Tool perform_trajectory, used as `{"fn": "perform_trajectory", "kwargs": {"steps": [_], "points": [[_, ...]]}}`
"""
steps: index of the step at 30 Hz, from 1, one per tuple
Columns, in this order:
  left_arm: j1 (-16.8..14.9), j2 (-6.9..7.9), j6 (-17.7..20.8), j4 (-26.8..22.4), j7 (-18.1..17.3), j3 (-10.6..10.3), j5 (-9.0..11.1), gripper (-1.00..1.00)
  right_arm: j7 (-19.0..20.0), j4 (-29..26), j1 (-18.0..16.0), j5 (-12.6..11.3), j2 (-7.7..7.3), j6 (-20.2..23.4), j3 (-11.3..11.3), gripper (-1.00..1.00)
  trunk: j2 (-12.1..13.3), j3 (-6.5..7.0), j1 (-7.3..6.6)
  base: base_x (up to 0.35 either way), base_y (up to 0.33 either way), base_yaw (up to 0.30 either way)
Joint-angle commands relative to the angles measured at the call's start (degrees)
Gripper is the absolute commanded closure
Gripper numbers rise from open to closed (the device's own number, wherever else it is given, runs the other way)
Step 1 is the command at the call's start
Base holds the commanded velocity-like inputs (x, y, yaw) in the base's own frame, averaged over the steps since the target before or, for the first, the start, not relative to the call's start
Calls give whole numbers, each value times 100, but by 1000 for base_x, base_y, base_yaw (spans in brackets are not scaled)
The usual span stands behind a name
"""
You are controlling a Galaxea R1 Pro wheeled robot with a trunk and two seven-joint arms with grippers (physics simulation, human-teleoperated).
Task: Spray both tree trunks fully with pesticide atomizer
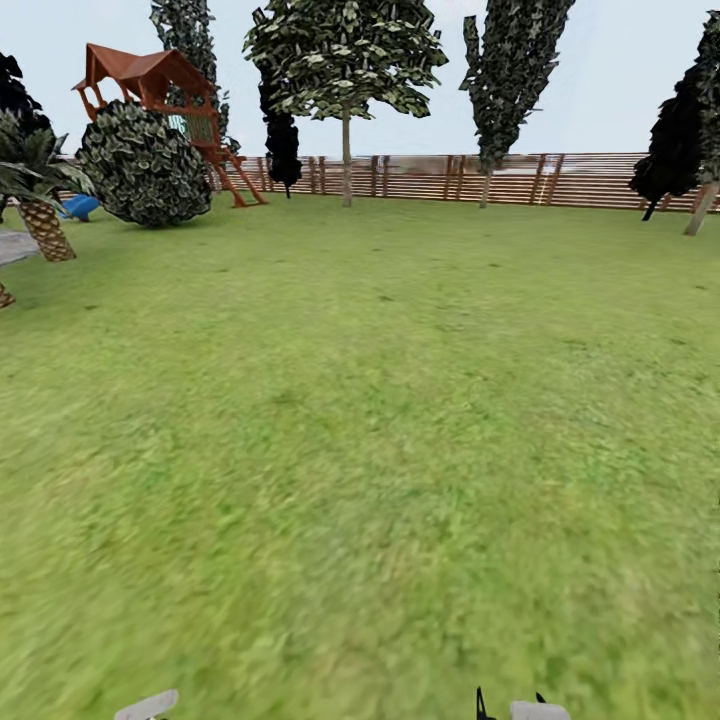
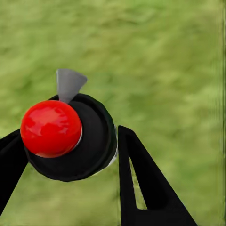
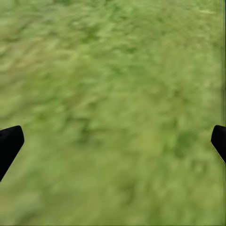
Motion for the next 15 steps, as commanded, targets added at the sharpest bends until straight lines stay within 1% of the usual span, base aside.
{"fn": "perform_trajectory", "kwargs": {"steps": [1, 15], "points": [[-3, 2, -22, 6, 5, 47, -58, 100, -43, 2, -3, 65, 0, -3, -25, -100, -2, -5, 3, 338, 0, -96], [-3, 2, -22, 6, 5, 47, -59, 100, -52, 2, -3, 51, 4, -3, -33, -100, -2, -22, 3, 338, 0, -9]]}}
